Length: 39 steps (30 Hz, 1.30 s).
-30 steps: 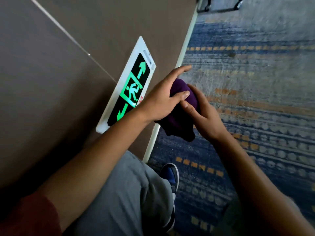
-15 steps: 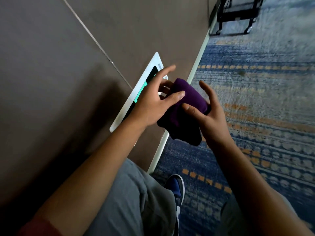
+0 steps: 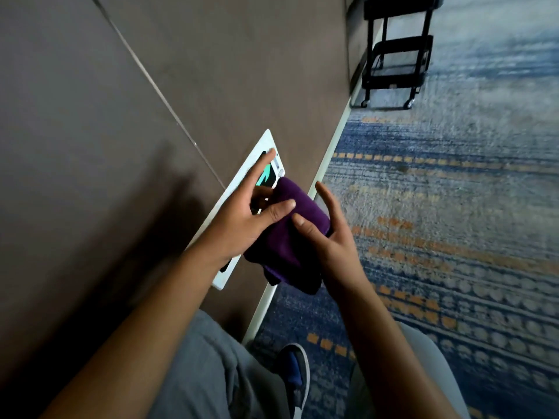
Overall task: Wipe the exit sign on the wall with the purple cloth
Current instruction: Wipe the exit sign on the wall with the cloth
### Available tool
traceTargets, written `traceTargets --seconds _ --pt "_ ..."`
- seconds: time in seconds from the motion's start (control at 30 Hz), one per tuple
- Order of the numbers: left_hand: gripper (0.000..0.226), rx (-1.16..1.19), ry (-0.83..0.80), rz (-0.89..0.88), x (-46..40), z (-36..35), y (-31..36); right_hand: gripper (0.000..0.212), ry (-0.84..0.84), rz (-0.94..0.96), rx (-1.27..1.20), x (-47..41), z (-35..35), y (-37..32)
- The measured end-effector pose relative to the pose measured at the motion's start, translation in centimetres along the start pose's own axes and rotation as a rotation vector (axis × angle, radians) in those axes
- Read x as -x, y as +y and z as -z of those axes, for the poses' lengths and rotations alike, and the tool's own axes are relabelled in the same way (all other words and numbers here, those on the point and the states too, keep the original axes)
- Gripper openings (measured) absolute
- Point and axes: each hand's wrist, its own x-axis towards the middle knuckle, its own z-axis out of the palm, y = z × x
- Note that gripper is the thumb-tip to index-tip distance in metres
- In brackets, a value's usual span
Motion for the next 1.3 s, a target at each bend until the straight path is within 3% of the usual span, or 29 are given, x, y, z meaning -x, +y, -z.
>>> traceTargets --seconds 0.17,0.37,0.6,0.77,1.3 --pt "0.066 -0.118 0.027 -0.012 -1.7 -0.3 -1.4 0.076 0.087 0.014 -0.019 -1.2 0.4 1.6" --pt "0.060 -0.121 0.201 -0.076 -1.5 -1.5 -0.9 0.093 0.199 -0.031 -0.017 -2.0 0.6 2.4" --pt "0.058 -0.065 0.280 -0.066 -3.7 -2.0 -1.2 0.074 0.006 -0.094 -0.050 -4.5 1.8 0.1" --pt "0.056 -0.035 0.378 -0.114 -7.1 -2.7 -0.6 0.074 -0.069 -0.104 -0.041 -8.4 2.3 -1.7" --pt "0.055 -0.259 0.281 -0.014 -15.7 2.3 -3.4 0.102 -0.117 -0.121 -0.043 -16.1 2.5 1.2"
